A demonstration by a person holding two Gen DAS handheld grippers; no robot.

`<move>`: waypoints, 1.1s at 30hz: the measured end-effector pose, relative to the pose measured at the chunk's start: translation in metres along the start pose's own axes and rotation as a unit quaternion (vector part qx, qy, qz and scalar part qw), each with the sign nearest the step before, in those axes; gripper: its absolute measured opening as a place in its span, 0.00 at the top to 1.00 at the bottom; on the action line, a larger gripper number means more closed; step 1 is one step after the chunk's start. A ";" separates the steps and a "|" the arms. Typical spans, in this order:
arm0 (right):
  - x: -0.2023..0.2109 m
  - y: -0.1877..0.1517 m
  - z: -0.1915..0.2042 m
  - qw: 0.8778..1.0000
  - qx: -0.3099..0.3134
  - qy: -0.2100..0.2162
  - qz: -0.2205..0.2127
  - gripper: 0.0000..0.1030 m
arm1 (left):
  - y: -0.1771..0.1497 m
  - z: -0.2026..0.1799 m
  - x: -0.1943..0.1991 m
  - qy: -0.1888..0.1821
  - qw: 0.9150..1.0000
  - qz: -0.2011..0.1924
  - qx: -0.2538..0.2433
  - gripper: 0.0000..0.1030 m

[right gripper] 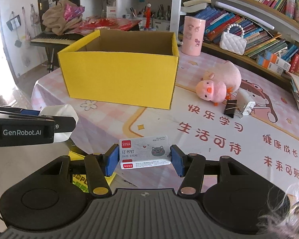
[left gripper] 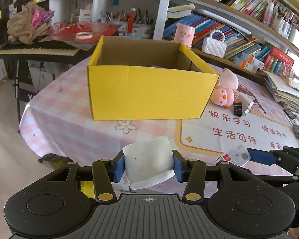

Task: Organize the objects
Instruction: 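Carry the sponge and stapler box with both tools to the yellow box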

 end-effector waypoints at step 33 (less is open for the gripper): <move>-0.036 0.150 -0.015 0.993 0.025 0.004 -0.117 0.49 | 0.123 0.013 -0.020 0.018 0.993 -0.119 0.021 0.55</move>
Point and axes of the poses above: each gripper's, at about its wrist camera, not at the fingertips, and x roughly against the way its jaws point, z to its left, y to its top, the point moved 6 cm from there along -x, roughly the way its jaws point, and after that the axes turned 8 degrees about y, right-handed, at the moved point
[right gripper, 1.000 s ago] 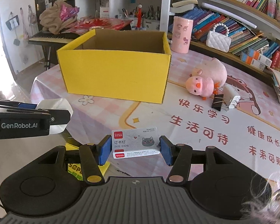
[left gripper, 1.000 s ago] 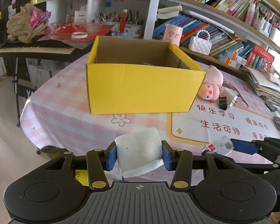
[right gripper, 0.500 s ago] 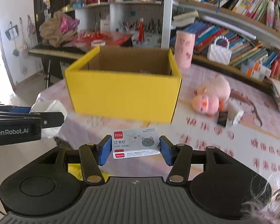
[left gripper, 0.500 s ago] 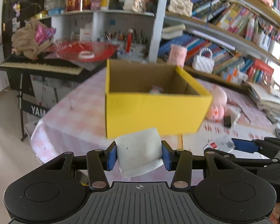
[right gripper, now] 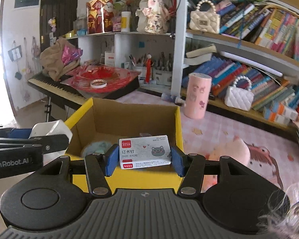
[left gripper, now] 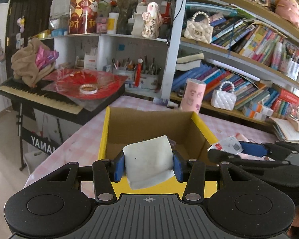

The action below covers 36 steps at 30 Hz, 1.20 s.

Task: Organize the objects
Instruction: 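Carry the sponge and stapler box with both tools to the yellow box, then lower both tools into the box and open them, releasing sponge and stapler box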

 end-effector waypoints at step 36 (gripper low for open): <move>-0.136 -0.004 -0.028 0.972 0.169 0.086 0.142 0.48 | -0.019 -0.014 -0.085 0.049 0.995 0.085 -0.016 0.45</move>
Point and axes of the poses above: each gripper's, at about its wrist camera, not at the fingertips, and x roughly against the way its jaws point, z to its left, y to its top, the point moved 6 cm from there along -x, roughly the way its jaws point, and after that the axes turned 8 degrees about y, right-handed, at the moved point
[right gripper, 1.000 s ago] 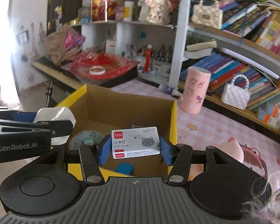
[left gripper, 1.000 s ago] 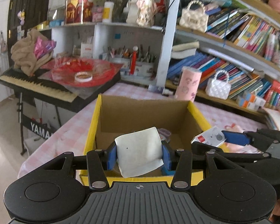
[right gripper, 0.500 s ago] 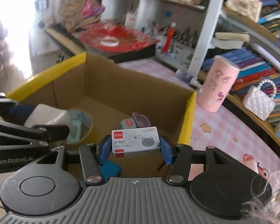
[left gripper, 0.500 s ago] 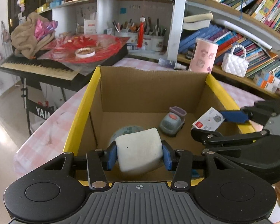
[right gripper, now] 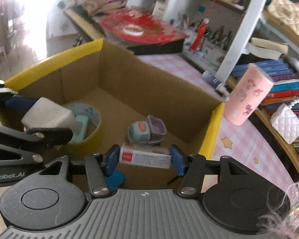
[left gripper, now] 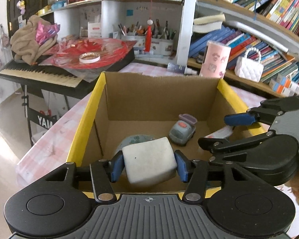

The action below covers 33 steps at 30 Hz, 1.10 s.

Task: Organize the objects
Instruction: 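Lower both tools into the box and open them, releasing sponge and stapler box, then withdraw both tools and move toward the pink chick and white charger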

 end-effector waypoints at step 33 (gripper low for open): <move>0.133 -0.089 0.079 0.965 -0.209 -0.130 -0.092 0.41 | -0.070 0.039 0.105 -0.008 0.999 -0.053 0.010 0.15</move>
Point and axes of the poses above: each gripper's, at about its wrist camera, not at the fingertips, and x roughly against the way its jaws point, z to its left, y to its top, the point moved 6 cm from there along -x, roughly the way its jaws point, and after that the axes turned 8 degrees about y, right-handed, at the moved point
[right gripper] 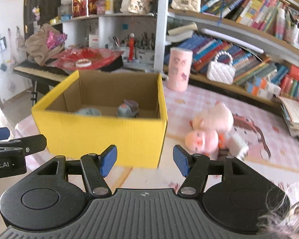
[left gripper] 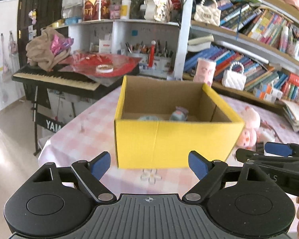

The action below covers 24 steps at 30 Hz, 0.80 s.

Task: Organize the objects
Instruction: 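Withdraw both tools and move toward the pink chick and white charger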

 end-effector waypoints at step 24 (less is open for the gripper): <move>0.055 -0.079 -0.014 0.994 -0.069 -0.079 0.041 0.25 | -0.050 -0.032 0.028 -0.074 0.993 0.047 -0.073 0.12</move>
Point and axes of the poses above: each gripper's, at about its wrist camera, not at the fingertips, and x roughly against the way its jaws point, z to its left, y to its top, the point moved 6 cm from there along -x, roughly the way its jaws point, and after that the axes turned 8 degrees about y, right-handed, at the moved point
